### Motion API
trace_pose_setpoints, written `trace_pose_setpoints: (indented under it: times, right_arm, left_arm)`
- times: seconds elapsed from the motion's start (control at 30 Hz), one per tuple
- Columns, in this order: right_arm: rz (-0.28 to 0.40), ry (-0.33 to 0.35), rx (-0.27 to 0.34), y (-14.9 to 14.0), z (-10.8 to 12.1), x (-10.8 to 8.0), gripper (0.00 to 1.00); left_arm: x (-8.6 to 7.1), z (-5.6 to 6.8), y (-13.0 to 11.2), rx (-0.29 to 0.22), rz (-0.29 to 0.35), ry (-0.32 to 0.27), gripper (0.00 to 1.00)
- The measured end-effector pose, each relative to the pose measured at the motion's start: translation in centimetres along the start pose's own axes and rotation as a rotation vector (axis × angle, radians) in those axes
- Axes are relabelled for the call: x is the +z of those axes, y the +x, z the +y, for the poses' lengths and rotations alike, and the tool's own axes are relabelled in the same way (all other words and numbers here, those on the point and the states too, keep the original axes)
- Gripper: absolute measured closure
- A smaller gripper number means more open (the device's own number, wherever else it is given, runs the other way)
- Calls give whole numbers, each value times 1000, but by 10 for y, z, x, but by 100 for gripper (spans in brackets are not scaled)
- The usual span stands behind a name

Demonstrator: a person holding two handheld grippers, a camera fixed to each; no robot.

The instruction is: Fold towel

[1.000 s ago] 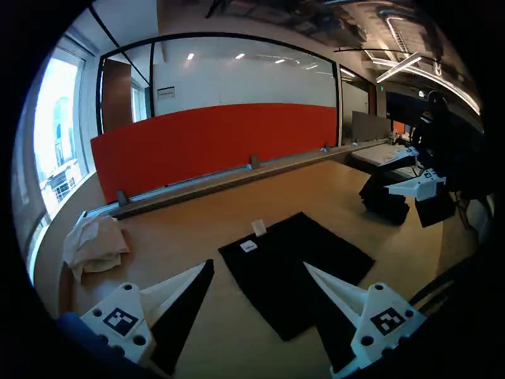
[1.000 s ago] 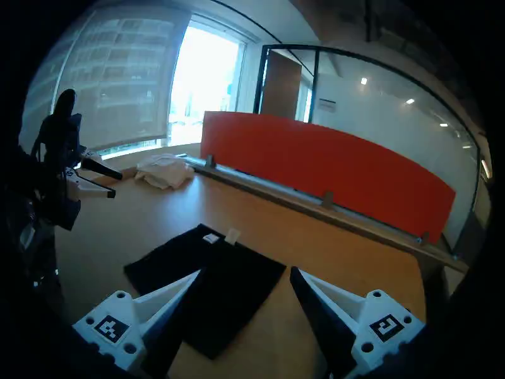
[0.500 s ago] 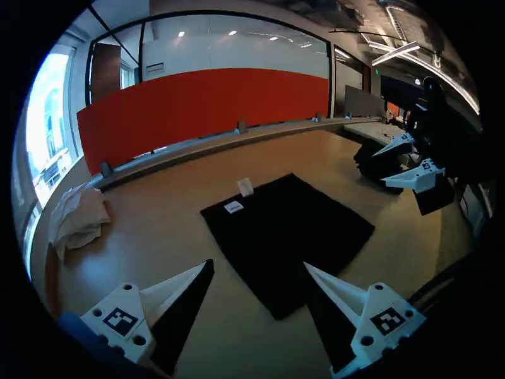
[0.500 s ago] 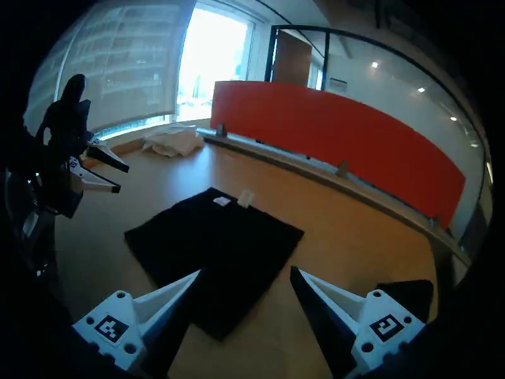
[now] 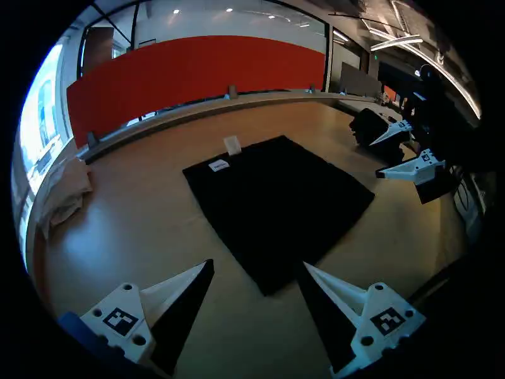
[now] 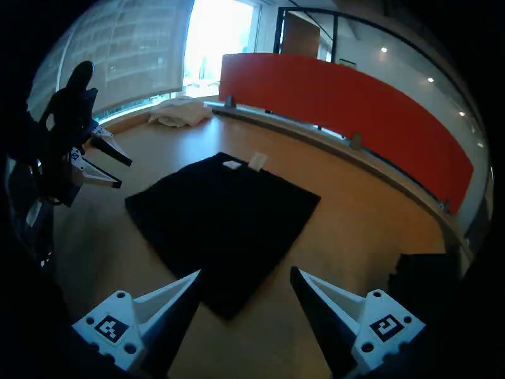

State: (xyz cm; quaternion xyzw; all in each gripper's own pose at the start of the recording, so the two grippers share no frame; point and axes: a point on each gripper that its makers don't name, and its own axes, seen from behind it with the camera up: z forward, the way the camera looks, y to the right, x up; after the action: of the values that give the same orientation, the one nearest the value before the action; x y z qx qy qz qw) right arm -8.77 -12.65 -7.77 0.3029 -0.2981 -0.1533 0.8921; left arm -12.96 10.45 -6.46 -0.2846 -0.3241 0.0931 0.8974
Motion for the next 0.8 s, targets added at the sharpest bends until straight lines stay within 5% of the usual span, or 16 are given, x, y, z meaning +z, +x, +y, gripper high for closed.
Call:
trace_pose_setpoints:
  times: [0.5, 0.8]
  right_arm:
    - [-102, 59, -6, -46, -15, 13, 3]
    - [-129, 73, 3, -57, -16, 15, 15]
  left_arm:
    - [17, 19, -34, 22, -134, -75, 7]
    - [23, 26, -45, 43, -180, -83, 7]
